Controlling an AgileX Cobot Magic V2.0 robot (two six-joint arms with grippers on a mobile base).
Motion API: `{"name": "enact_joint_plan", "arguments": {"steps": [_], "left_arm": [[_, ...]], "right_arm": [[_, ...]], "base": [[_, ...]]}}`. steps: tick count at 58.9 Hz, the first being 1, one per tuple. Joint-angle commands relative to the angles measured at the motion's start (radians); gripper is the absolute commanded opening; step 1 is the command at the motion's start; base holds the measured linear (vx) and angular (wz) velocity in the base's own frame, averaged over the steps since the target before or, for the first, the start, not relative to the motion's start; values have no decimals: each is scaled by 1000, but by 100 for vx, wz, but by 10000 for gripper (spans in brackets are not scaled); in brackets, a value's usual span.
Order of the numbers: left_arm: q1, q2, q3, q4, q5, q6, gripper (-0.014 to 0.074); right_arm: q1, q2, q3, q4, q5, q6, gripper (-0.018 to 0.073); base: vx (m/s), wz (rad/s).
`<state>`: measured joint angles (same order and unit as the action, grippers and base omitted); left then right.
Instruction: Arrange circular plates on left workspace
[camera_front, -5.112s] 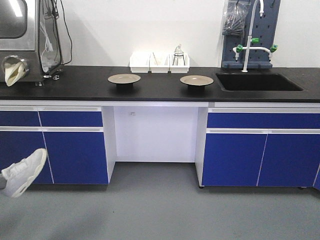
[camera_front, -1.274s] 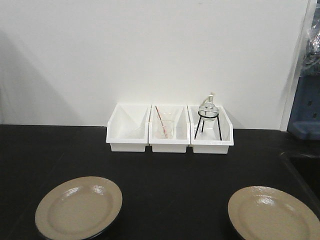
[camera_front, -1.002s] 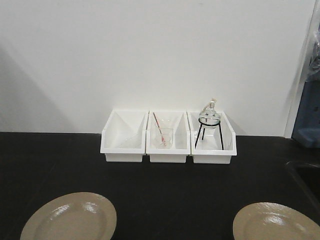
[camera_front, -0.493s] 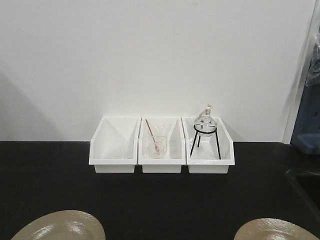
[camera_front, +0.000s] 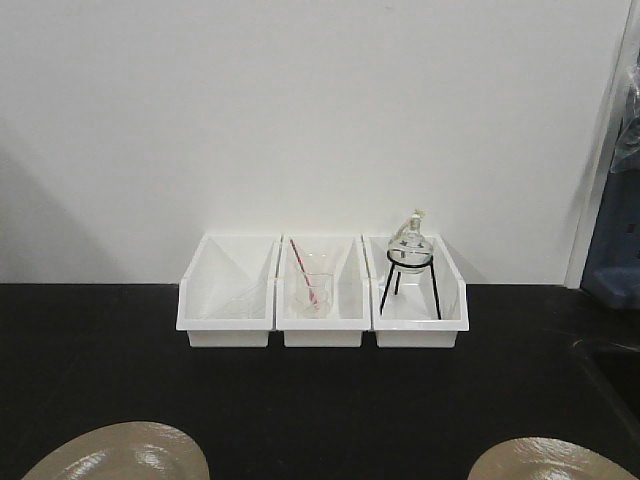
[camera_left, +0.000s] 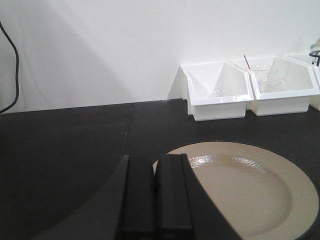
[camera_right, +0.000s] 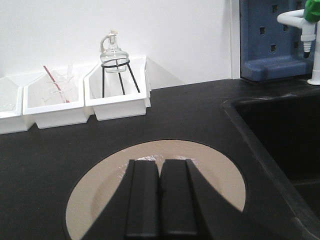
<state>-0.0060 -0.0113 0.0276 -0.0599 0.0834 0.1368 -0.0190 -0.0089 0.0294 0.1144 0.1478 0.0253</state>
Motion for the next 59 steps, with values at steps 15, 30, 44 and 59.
{"name": "enact_joint_plan", "arguments": {"steps": [15,30,44,59], "left_arm": [[-3,-15,1,-33,-223,-22,2],[-3,-13,-38,-122,-430,-182,2],[-3,92,-301,-68,-277,-194,2],[-3,451,-611,-57,-151,-189,2]], "right_arm": [[-6,-17,5,-6,-192,-4,-1],[-6,-1,-137,-2,-244,-4,-1],[-6,230,-453,-26,-138,-68,-1],[-6,604,-771,-25,-36,-69,-1]], "base": [[0,0],[0,0],[0,0],[0,0]]}}
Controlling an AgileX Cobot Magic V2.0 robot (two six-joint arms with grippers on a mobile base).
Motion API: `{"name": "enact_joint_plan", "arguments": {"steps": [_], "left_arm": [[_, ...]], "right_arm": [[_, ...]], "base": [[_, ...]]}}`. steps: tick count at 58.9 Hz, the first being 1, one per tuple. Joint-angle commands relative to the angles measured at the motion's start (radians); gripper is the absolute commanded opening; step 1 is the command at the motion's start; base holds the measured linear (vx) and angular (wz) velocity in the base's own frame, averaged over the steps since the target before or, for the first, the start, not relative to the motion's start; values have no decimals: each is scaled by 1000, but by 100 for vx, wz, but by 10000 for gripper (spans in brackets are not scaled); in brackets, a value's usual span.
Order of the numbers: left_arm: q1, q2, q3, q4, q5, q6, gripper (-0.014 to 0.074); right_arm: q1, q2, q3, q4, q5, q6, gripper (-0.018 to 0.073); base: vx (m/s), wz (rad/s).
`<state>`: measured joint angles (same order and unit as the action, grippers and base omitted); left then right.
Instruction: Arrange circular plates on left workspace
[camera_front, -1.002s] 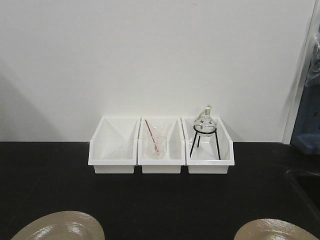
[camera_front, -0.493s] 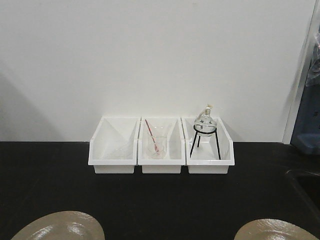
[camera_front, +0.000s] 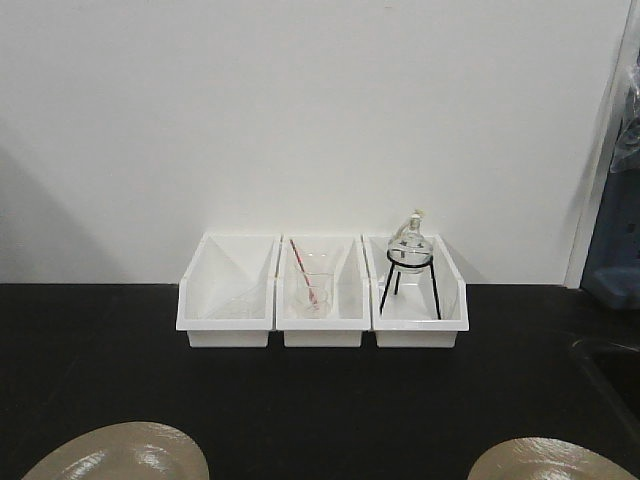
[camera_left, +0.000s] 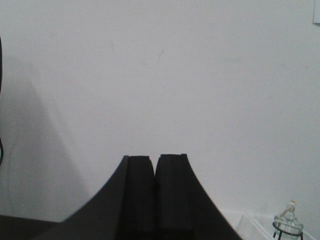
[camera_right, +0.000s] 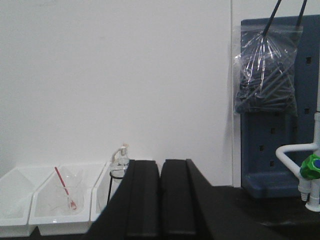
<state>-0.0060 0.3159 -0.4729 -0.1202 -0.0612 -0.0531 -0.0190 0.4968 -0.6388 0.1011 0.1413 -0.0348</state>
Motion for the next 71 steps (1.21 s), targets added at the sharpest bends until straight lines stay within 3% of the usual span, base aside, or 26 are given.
{"name": "enact_joint_plan", "arguments": {"steps": [1,15,20,28,44,52,56,61,67,71], "left_arm": [[-3,156,-134,3,12,1,2],[-3,443,-327,-8,300,0,2],[-3,509,-356,-52,376,0,2],[-3,573,-360,-134,400,0,2],[-3,587,-360,-133,401,0,2],[-3,587,-360,-192,452,7,2],[-3,593,-360,-259,492,71,2],[-3,613,-361,-440,540,254,2],[-3,655,-361,-738,621,538,2],[-3,697,-361,-941,692,718,2]], "right_arm": [[-6,128,-122,-12,-17,-8,-1],[2,366,-261,-5,178,-8,-1],[13,421,-272,1,226,-12,-1],[15,459,-270,6,233,-15,-1],[15,462,-270,6,230,-15,-1],[15,462,-270,44,262,-2,-1],[15,468,-270,112,291,-8,-1],[15,484,-270,245,334,-95,-1],[15,522,-270,546,413,-352,-1],[15,566,-270,817,512,-567,-1]], "base": [[0,0],[0,0],[0,0],[0,0],[0,0],[0,0],[0,0],[0,0],[0,0],[0,0]]}}
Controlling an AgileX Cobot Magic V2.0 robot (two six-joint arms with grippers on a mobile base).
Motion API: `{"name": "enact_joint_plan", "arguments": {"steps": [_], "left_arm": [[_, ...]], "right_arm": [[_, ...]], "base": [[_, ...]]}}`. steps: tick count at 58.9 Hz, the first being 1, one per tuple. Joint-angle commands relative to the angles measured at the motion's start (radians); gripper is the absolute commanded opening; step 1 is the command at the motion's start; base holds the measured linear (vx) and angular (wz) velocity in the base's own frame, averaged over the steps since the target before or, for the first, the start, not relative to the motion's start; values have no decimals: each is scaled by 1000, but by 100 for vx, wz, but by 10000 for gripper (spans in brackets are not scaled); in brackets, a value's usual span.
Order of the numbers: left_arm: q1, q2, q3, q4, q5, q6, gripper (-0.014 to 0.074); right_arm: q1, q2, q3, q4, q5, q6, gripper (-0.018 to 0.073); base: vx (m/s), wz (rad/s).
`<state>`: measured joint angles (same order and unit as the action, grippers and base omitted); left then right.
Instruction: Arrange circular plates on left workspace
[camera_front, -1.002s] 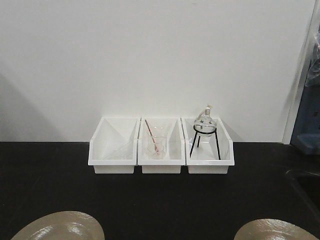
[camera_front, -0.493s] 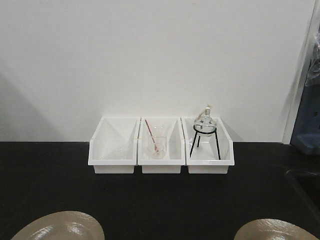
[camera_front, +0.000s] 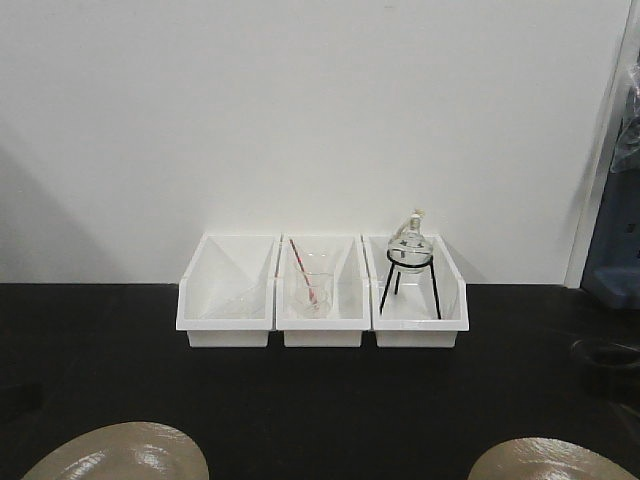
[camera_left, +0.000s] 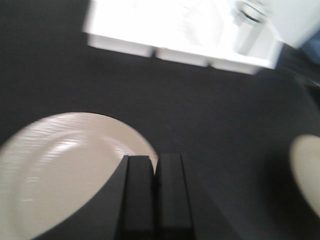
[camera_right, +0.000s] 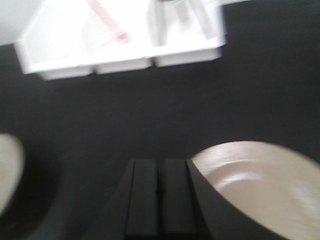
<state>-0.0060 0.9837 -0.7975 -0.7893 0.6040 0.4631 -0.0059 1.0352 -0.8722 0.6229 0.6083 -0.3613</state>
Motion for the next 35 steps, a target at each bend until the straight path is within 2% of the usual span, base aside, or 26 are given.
{"name": "enact_joint_plan", "arguments": {"steps": [1,3,7,13,19,24,29,35], "left_arm": [[-3,38,-37,-310,42,231,2],[-3,67,-37,-421,86,305,2],[-3,117,-37,-573,159,376,2],[-3,186,-37,-718,220,410,2],[-2,250,-37,-767,212,406,6],[-2,296,-37,-779,198,408,37],[2,329,-37,-779,194,408,92],[31,368,-37,-777,228,439,216]], "right_arm": [[2,37,-37,342,69,-303,-1],[2,62,-37,449,128,-399,-1],[2,117,-37,633,255,-549,-1],[1,174,-37,761,334,-634,0],[1,203,-37,804,318,-639,17],[1,211,-37,805,318,-640,61],[1,211,-37,804,307,-639,159],[1,211,-37,804,286,-638,333]], "base": [[0,0],[0,0],[0,0],[0,0],[0,0],[0,0],[0,0],[0,0]]}}
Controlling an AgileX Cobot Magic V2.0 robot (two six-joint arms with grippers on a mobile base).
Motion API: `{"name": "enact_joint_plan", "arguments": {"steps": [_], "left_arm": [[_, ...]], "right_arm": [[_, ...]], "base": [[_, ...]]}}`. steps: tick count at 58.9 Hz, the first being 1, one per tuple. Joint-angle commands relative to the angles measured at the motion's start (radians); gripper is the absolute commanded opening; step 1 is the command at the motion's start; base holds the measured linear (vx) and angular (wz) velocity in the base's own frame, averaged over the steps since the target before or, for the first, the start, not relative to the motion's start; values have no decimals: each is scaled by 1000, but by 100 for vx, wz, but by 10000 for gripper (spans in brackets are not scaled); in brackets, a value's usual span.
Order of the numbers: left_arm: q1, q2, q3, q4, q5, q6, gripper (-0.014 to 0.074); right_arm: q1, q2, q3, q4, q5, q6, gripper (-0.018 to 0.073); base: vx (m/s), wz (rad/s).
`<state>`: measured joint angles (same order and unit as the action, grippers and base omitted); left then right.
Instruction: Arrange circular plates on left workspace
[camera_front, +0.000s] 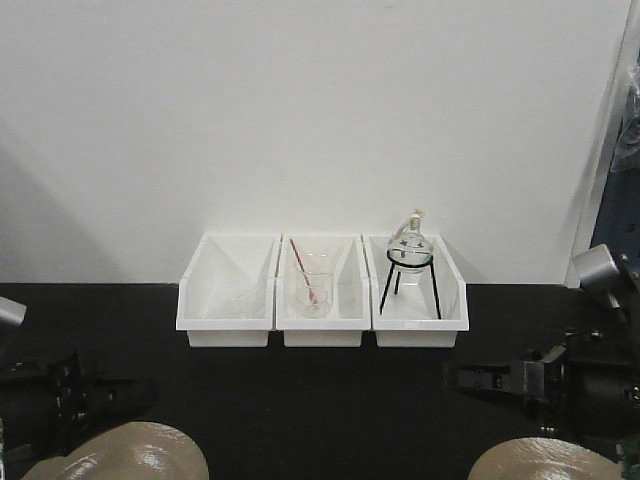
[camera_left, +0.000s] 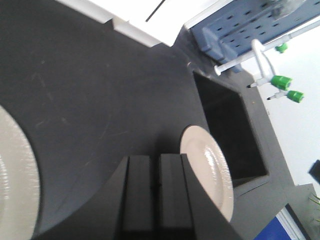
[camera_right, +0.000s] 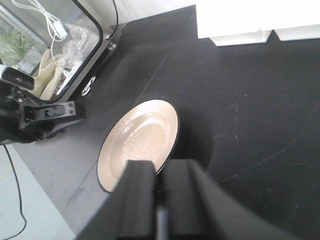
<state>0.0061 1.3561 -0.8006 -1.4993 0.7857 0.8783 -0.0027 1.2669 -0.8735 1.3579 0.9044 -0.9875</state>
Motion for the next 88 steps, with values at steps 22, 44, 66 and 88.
{"name": "enact_joint_plan", "arguments": {"steps": [22,44,66,88], "left_arm": [[425,15,-32,200,208,33,499],[537,211,-32,340,118,45,491],[532,404,-32,231,176,175,491],[532,445,-32,150,231,254,429]], "right_arm": [[-5,-20,-36,-44,-109,37,667],[-258,-20,-36,-38,-74,67,609],[-322,-20,-36,17,-82,25,593],[-322,-20,-36,17,-105,25,593]], "base": [[0,0],[0,0],[0,0],[0,0]]}}
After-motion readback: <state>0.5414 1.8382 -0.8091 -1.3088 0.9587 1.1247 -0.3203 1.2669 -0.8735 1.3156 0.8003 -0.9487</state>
